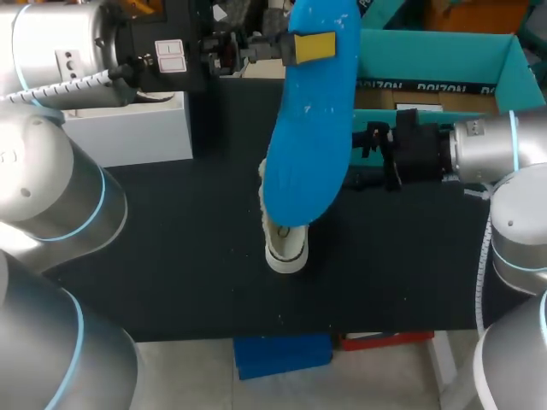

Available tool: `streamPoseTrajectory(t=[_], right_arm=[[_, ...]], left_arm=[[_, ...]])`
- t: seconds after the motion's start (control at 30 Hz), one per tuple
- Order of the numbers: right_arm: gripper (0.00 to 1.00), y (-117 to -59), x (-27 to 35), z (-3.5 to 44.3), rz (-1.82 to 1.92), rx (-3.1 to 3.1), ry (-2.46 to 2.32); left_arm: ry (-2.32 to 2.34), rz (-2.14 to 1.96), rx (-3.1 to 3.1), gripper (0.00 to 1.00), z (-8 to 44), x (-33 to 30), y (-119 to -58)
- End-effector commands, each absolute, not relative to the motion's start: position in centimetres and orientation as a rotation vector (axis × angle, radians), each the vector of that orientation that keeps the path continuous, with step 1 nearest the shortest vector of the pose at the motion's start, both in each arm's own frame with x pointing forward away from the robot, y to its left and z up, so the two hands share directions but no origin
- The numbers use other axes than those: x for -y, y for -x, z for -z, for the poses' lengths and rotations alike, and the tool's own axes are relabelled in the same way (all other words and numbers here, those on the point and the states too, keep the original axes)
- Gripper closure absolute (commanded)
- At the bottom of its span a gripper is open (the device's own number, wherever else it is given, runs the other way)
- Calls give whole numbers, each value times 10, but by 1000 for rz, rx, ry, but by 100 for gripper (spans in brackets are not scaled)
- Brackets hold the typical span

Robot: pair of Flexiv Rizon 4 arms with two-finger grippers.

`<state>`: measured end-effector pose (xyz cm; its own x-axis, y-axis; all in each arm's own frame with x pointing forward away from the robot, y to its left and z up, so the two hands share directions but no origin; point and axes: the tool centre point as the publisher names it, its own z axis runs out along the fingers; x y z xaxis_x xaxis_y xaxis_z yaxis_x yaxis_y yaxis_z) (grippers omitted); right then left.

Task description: Take the shoe out of the shoebox, open the shoe tongue, remove and reinsert the insole, then place the shoe into the shoebox

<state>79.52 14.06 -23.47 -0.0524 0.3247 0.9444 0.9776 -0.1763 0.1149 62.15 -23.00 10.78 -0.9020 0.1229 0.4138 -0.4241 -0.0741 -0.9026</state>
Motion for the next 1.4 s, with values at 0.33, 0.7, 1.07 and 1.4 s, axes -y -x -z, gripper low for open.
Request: streamPoseTrajectory(t=[0.33, 0.7, 1.07, 1.4], right_arm=[[0, -793, -137, 228, 1403, 1289, 1424], [0, -793, -137, 228, 1403, 1289, 1424], [0, -793, -137, 228, 1403, 1289, 1424], [0, -793, -137, 228, 1403, 1289, 1424]], left_arm=[[-329, -2034, 1840, 100, -108, 231, -621], [-92, -2088, 1900, 100, -85, 245, -626], [178, -2170, 2126, 100, -1, 253, -638], [195, -2183, 2166, 100, 14, 252, -639]])
